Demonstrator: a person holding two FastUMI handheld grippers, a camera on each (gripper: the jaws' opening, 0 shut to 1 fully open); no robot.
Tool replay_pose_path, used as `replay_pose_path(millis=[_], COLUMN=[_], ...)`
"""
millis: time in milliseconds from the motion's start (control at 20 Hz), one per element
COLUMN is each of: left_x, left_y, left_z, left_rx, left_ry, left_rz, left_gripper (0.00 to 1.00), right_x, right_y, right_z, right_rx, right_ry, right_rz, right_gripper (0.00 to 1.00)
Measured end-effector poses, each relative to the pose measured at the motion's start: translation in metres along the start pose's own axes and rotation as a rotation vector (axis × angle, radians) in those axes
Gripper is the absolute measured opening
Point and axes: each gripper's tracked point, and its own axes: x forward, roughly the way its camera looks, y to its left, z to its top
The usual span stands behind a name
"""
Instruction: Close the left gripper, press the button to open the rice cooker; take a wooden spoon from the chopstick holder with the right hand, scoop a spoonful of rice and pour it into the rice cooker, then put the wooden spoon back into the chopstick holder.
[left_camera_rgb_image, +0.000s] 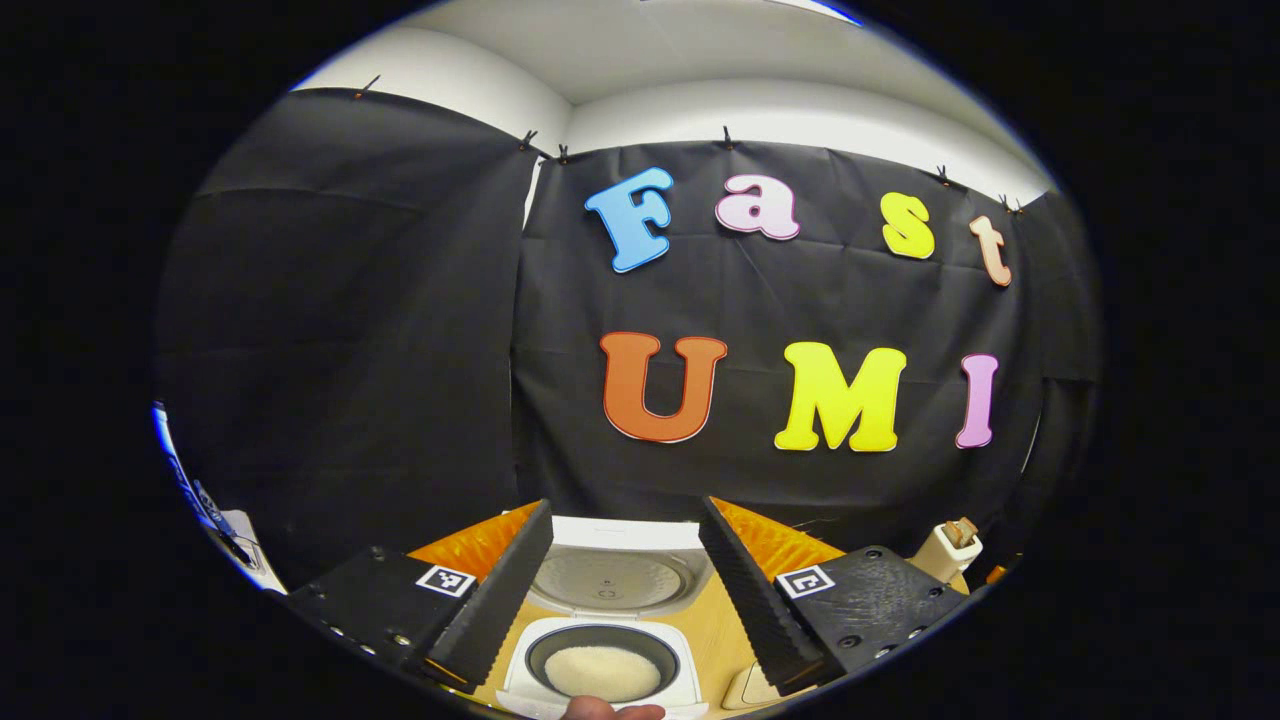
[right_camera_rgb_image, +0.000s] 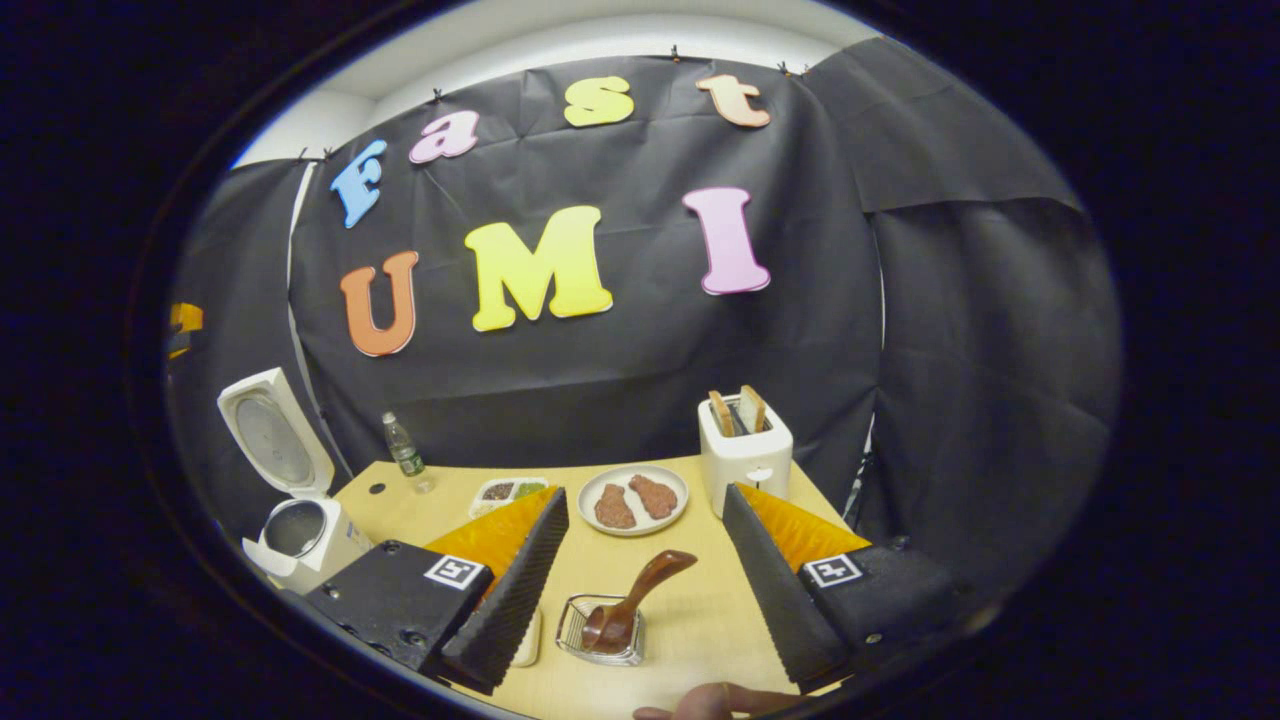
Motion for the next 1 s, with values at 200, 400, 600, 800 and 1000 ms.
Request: replay_pose_path(millis=[200,400,600,800,1000], left_x=[0.056,0.104,0.130,0.136,0.122], left_y=[0.001,0.006,0.014,0.013,0.011], left_z=[-0.025,-0.053,-0.076,-0.088,-0.094], left_rx=[0.020,0.041,0.020,0.049,0.045], left_ry=[0.082,0.171,0.269,0.320,0.380], left_rz=[-0.012,-0.013,0.015,0.007,-0.023], left_gripper=[0.94,0.94,0.94,0.96,0.97], right_x=[-0.016,-0.029,-0.045,-0.054,-0.062], right_y=[0.007,0.016,0.026,0.042,0.066], right_z=[0.011,0.008,0.010,0.009,0.010], right_rx=[-0.028,-0.085,-0.114,-0.099,-0.105], right_ry=[-0.006,0.016,0.022,0.032,0.027], right_rz=[0.014,0.027,0.034,0.047,0.085], right_gripper=[1.00,1.00,0.99,1.00,1.00])
